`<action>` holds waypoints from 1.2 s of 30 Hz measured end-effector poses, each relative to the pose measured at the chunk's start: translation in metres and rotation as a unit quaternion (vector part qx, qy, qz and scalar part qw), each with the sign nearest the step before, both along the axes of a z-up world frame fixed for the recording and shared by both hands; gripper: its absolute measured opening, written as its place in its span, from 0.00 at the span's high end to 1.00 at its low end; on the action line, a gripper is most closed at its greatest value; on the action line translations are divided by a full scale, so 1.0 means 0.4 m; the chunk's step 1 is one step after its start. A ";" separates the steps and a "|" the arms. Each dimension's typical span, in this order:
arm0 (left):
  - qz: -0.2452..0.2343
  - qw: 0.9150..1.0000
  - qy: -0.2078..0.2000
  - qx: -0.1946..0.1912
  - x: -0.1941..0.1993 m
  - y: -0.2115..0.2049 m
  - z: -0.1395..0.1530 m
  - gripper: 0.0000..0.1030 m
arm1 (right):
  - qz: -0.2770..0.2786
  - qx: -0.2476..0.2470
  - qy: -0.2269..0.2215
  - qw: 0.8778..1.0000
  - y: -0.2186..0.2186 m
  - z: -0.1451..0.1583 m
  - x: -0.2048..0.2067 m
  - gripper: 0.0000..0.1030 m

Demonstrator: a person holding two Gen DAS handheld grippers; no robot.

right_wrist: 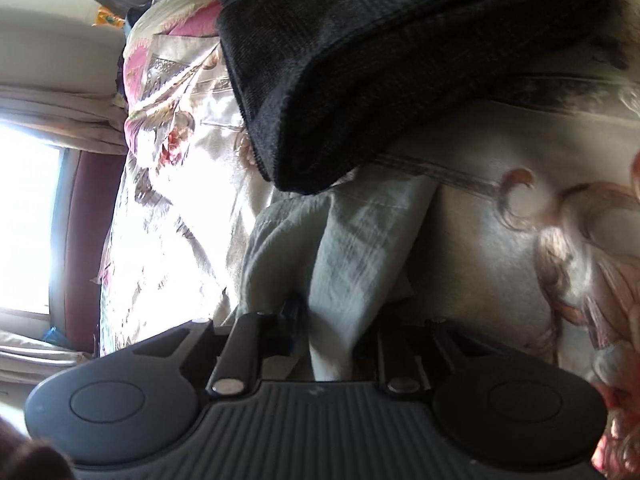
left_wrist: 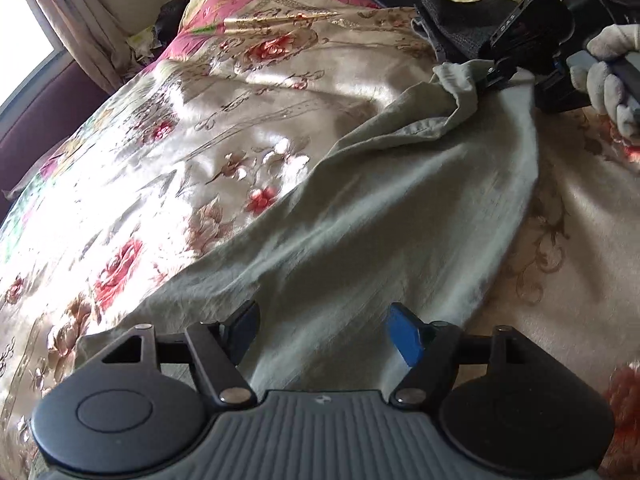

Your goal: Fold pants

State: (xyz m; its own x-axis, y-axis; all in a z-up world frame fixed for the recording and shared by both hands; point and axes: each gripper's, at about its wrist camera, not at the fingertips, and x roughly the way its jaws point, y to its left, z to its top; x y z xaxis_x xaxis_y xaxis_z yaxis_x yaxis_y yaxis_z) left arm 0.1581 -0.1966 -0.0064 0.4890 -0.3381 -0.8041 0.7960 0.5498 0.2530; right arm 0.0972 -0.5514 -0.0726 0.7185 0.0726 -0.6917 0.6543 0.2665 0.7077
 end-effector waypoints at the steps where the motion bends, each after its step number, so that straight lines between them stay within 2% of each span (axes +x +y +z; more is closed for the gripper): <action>1: -0.002 1.000 -0.004 -0.001 0.000 -0.011 0.000 0.19 | -0.004 -0.006 -0.004 1.000 -0.001 0.010 -0.003 0.87; 2: -0.006 1.000 -0.010 -0.002 0.000 -0.026 0.003 0.19 | -0.009 -0.015 -0.012 1.000 0.002 0.025 -0.011 0.93; 4: -0.017 1.000 -0.019 -0.013 0.006 -0.058 0.014 0.19 | -0.028 -0.019 -0.042 0.999 0.006 0.059 -0.031 0.94; 6: -0.026 0.999 -0.020 -0.027 0.011 -0.089 0.025 0.19 | -0.042 -0.026 -0.097 0.994 0.023 0.111 -0.059 0.95; 9: -0.044 0.998 -0.025 -0.039 0.010 -0.153 0.027 0.19 | -0.008 -0.140 -0.120 0.983 0.073 0.207 -0.066 0.95; 10: -0.051 0.998 -0.029 -0.040 0.008 -0.172 0.025 0.19 | 0.000 -0.162 -0.118 0.980 0.083 0.213 -0.068 0.95; 11: -0.057 0.997 -0.031 -0.040 0.005 -0.186 0.023 0.19 | 0.004 -0.164 -0.096 0.982 0.078 0.197 -0.067 0.95; 13: -0.072 0.997 -0.023 -0.029 0.004 -0.223 0.006 0.19 | -0.021 -0.112 -0.036 0.993 0.033 0.112 -0.074 0.93; 14: -0.076 0.997 -0.015 -0.021 0.003 -0.236 -0.006 0.19 | -0.041 -0.071 -0.024 0.996 0.006 0.069 -0.085 0.90; 15: -0.080 0.997 -0.008 -0.015 0.001 -0.246 -0.016 0.19 | -0.054 -0.037 -0.030 0.997 -0.016 0.035 -0.095 0.90; 16: -0.085 0.996 -0.002 -0.011 -0.003 -0.254 -0.025 0.19 | -0.068 -0.026 -0.034 0.997 -0.026 0.016 -0.104 0.90; 19: -0.096 0.995 -0.008 -0.008 -0.016 -0.259 -0.033 0.19 | -0.063 -0.037 -0.050 0.996 -0.027 0.003 -0.097 0.88; 21: -0.095 0.995 -0.007 -0.008 -0.015 -0.261 -0.034 0.17 | -0.063 -0.037 -0.059 0.996 -0.025 -0.002 -0.089 0.84; 23: -0.090 0.996 0.000 -0.009 -0.012 -0.262 -0.034 0.17 | -0.059 -0.026 -0.070 0.995 -0.034 -0.011 -0.072 0.77; 26: -0.080 0.997 -0.003 -0.018 -0.011 -0.252 -0.025 0.17 | -0.054 -0.003 -0.094 0.994 -0.035 -0.021 -0.054 0.73; 27: -0.074 0.997 -0.008 -0.023 -0.015 -0.243 -0.019 0.17 | -0.048 -0.005 -0.084 0.995 -0.032 -0.023 -0.041 0.75; 28: -0.068 0.997 -0.015 -0.029 -0.021 -0.234 -0.011 0.17 | -0.044 -0.001 -0.076 0.996 -0.029 -0.023 -0.032 0.88; 29: -0.062 0.997 -0.021 -0.032 -0.026 -0.223 -0.006 0.17 | -0.046 0.012 -0.079 0.996 -0.020 -0.017 -0.040 0.95; 32: -0.047 0.998 -0.023 -0.023 -0.035 -0.189 -0.011 0.17 | -0.047 0.012 -0.099 0.994 -0.002 0.038 -0.047 0.95; 34: -0.037 0.999 0.004 0.000 -0.029 -0.174 -0.040 0.14 | -0.030 0.002 -0.118 0.993 0.017 0.101 -0.034 0.95; 36: -0.016 0.999 0.028 -0.016 -0.011 -0.154 -0.050 0.06 | 0.005 -0.018 -0.121 0.992 0.049 0.163 -0.005 0.95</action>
